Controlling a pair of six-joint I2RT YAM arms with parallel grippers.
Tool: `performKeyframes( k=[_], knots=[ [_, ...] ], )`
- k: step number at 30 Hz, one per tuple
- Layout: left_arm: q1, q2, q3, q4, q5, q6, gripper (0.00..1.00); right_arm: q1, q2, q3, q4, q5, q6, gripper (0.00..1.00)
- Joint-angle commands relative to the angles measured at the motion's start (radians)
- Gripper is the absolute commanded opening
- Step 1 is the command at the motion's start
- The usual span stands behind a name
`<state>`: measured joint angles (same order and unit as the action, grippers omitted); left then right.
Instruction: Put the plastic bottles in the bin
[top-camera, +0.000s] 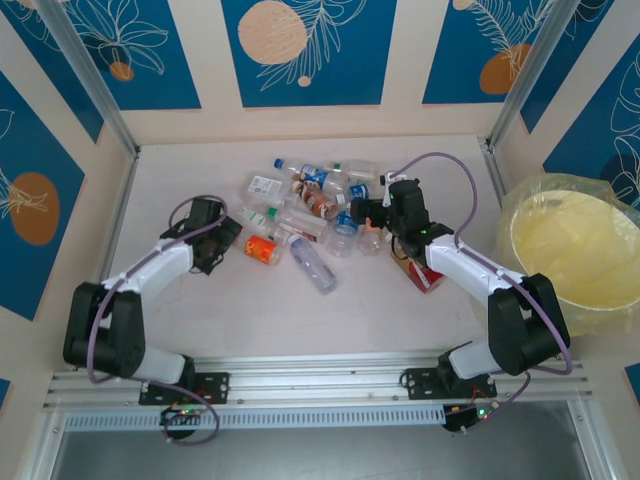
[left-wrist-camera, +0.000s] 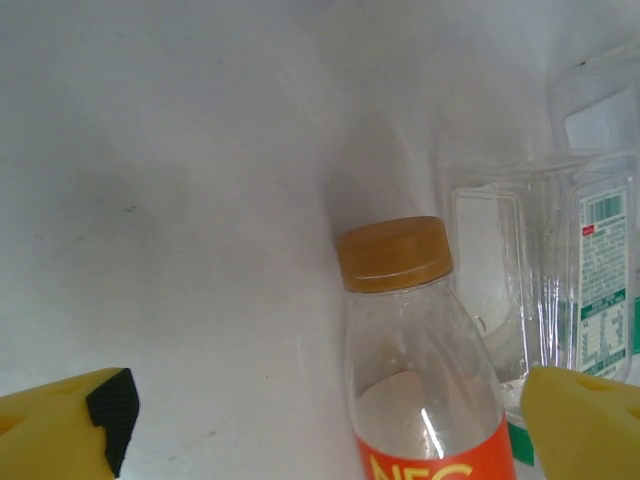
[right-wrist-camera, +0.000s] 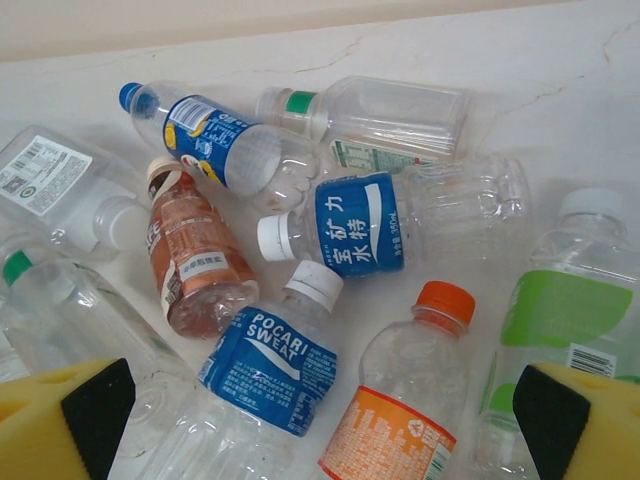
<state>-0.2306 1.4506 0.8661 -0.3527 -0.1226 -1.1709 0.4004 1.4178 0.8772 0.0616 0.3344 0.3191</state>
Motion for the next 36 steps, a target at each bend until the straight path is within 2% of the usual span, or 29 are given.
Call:
performKeyframes(
  k=[1,9,13,20,26,30,32,35,36],
  knots=[
    [-0.002,0.065,0.067,-0.006,0.048,-0.075,0.95,0.009,-0.014,0.008,-0.006,0.048,0.024,1.0],
    [0.0,0.177,0.06,0.12,0.015,-0.17,0.77,0.014,-0.066,-0.026,-0.03,0.084,0.0,0.99],
    [0.001,0.23,0.087,0.173,0.012,-0.17,0.75,0.015,-0.099,-0.032,-0.051,0.094,-0.019,1.0],
    [0.0,0.303,0.074,0.23,0.023,-0.209,0.63,0.016,-0.151,-0.068,-0.06,0.098,-0.017,1.0],
    [0.001,0.322,0.049,0.278,0.031,-0.195,0.43,0.031,-0.213,-0.092,-0.048,0.086,-0.034,1.0],
    [-0.001,0.262,-0.018,0.306,-0.024,-0.186,0.3,0.041,-0.272,-0.129,-0.018,0.073,-0.056,0.99],
    [0.0,0.222,-0.036,0.289,-0.061,-0.164,0.21,0.042,-0.298,-0.145,-0.008,0.065,-0.057,1.0],
    [0.005,0.162,-0.055,0.274,-0.086,-0.099,0.0,0.043,-0.333,-0.157,-0.009,0.026,-0.063,1.0],
    [0.005,0.14,-0.058,0.272,-0.089,-0.061,0.0,0.043,-0.343,-0.156,-0.019,0.001,-0.066,1.0]
  ],
)
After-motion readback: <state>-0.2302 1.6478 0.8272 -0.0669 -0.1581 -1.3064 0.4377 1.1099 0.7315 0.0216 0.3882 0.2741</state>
